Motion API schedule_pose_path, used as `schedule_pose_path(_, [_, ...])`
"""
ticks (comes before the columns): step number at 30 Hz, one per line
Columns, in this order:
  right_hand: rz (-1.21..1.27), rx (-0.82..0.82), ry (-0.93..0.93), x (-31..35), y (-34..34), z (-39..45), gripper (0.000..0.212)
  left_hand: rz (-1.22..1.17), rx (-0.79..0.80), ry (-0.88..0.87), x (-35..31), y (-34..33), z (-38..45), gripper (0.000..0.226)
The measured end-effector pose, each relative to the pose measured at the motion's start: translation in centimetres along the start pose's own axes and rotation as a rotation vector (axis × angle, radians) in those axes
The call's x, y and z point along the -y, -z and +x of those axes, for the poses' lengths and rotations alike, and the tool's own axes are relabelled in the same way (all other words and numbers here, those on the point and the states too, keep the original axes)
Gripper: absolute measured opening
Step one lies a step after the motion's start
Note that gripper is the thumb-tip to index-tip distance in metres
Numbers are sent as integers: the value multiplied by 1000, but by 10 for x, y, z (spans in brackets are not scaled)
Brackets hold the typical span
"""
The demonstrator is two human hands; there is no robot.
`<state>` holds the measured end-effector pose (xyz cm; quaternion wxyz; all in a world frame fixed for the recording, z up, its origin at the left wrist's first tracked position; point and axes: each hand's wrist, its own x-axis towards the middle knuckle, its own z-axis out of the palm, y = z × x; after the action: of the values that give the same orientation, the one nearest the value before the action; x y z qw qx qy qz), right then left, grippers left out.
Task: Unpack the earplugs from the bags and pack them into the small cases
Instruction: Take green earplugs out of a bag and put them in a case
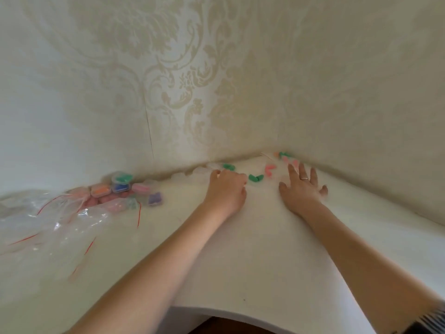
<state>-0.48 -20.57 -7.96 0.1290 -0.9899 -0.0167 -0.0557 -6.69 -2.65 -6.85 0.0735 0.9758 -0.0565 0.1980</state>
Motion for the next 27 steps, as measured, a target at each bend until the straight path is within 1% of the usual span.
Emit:
schedule_pose_path(2, [-11,42,20,-5,2,9,48,-19,10,-48,-13,-13,3,31])
schedule_pose_path(4, [27,1,36,-5,2,11,38,-64,46,-72,-17,-21,5,34])
schedule_pose_path(5, [39,-50,53,-3,1,10,32,-89,71,-70,-16,-23,7,35])
schedule_pose_path(7, [51,-205,127,-1,0,6,21,-127,95,-66,-13,-24,9,34])
schedule_pose_path(9, [185,-332,257,4,1,-1,24,-205,93,-61,-10,-27,10,31])
schedule_pose_path(10, [288,-325,319,8,2,-4,25,-252,88,-54,-10,-27,10,31])
schedule_pose_path(11, [368,-271,388,13,4,-6,24,-284,80,-52,-10,-28,10,30])
schedule_pose_path(13, [359,-87,492,23,3,-11,24,-307,59,-57,-9,-27,11,26])
schedule_pose_path(15, [346,22,499,26,2,-13,24,-348,17,-20,-6,-24,11,24])
schedule_pose_path(17, [406,10,476,25,3,-10,18,-415,-62,60,-4,-22,11,24])
schedule_pose_path(19, [402,-36,483,22,3,-8,11,-480,-128,135,-6,-21,9,23])
schedule_pose_path(21, [343,-64,485,21,1,-4,9,-550,-142,168,-8,-21,9,25])
schedule_pose_path(23, [362,-125,460,21,-2,-2,10,-619,-130,191,-9,-22,10,35])
schedule_pose_path(24, [460,-167,417,22,-2,-1,10,-660,-133,198,-9,-21,11,42])
schedule_pose_path(25, [618,-198,370,24,1,-1,13,-710,-140,204,-8,-21,13,48])
schedule_pose_path(26, [817,-204,320,26,5,-1,17,-771,-143,216,-9,-20,14,53])
schedule_pose_path(27, [1011,-175,264,28,9,-3,19,-844,-136,236,-9,-19,15,58])
